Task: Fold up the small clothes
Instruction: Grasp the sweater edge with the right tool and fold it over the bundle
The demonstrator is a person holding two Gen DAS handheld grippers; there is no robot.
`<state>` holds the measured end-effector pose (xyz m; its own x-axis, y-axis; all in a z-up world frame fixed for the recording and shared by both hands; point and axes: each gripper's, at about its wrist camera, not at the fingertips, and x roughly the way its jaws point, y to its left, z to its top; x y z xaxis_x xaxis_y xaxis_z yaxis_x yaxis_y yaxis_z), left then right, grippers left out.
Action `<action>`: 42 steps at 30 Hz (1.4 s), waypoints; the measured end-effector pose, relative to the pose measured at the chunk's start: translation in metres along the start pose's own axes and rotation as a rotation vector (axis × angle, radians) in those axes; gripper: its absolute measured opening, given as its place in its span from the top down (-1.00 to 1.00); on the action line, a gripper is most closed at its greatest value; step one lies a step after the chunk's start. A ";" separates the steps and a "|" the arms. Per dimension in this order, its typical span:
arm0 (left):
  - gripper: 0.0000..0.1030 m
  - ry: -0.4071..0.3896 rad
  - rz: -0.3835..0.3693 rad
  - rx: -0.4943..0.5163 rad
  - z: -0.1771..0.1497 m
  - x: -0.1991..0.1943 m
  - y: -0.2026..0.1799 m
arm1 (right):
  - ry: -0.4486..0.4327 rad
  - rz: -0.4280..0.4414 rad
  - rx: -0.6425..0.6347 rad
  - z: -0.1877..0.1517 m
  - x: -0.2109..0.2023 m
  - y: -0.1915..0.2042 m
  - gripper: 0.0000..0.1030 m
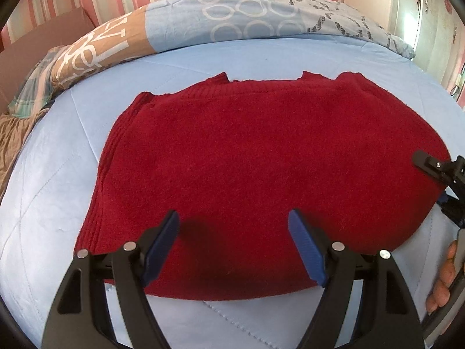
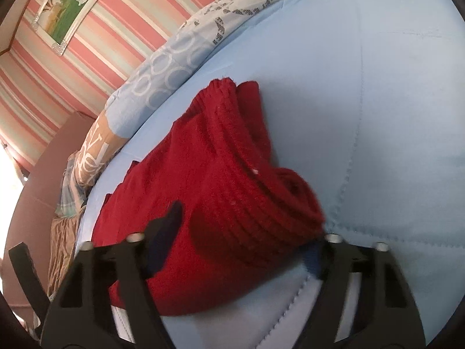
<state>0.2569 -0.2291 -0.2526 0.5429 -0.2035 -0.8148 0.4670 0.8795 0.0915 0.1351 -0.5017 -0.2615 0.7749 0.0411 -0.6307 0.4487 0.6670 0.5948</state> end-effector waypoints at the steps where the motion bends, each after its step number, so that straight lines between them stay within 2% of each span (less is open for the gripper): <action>1: -0.51 0.005 -0.002 -0.001 0.001 0.001 0.000 | 0.003 0.000 0.005 0.000 0.001 -0.002 0.14; 3: -0.51 0.010 -0.002 -0.004 0.002 0.002 -0.002 | 0.004 -0.002 0.016 -0.002 0.002 -0.003 0.24; 4: -0.51 0.011 -0.002 -0.004 0.003 0.003 -0.003 | -0.004 -0.005 0.006 -0.002 0.001 0.000 0.35; 7: -0.51 0.008 -0.007 -0.007 0.008 0.003 -0.007 | -0.045 -0.022 -0.063 -0.004 -0.007 0.015 0.47; 11: -0.51 -0.007 0.006 -0.017 0.016 0.006 -0.011 | -0.083 -0.040 -0.126 -0.008 -0.017 0.031 0.50; 15: -0.51 0.032 0.015 -0.032 0.015 0.020 -0.013 | -0.101 -0.053 -0.175 -0.009 -0.023 0.045 0.50; 18: -0.53 0.021 0.035 -0.012 0.010 0.024 -0.016 | -0.112 -0.049 -0.211 -0.009 -0.027 0.056 0.51; 23: -0.54 -0.002 0.064 0.010 0.004 0.027 -0.021 | -0.119 0.014 -0.256 -0.008 -0.032 0.080 0.51; 27: -0.56 -0.010 0.040 -0.002 0.002 0.029 -0.016 | -0.100 0.062 -0.309 -0.007 -0.031 0.109 0.52; 30: -0.55 -0.019 -0.020 -0.012 0.001 0.021 -0.005 | -0.096 0.083 -0.339 -0.009 -0.029 0.133 0.53; 32: -0.55 -0.018 -0.067 -0.029 -0.002 0.005 0.015 | -0.098 0.090 -0.366 -0.013 -0.027 0.154 0.53; 33: -0.55 -0.042 -0.082 -0.039 -0.005 -0.007 0.030 | -0.098 0.094 -0.376 -0.016 -0.026 0.162 0.53; 35: -0.56 -0.080 -0.078 -0.048 -0.010 -0.027 0.058 | -0.094 0.101 -0.400 -0.023 -0.021 0.180 0.54; 38: -0.56 -0.103 -0.030 -0.057 -0.020 -0.042 0.116 | -0.077 0.100 -0.448 -0.041 -0.008 0.211 0.54; 42: -0.56 -0.114 0.082 -0.110 -0.029 -0.048 0.207 | -0.041 0.103 -0.489 -0.067 0.015 0.250 0.54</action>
<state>0.3068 -0.0249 -0.2114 0.6545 -0.1709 -0.7365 0.3417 0.9358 0.0865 0.2290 -0.2845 -0.1553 0.8257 0.1023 -0.5548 0.1152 0.9322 0.3432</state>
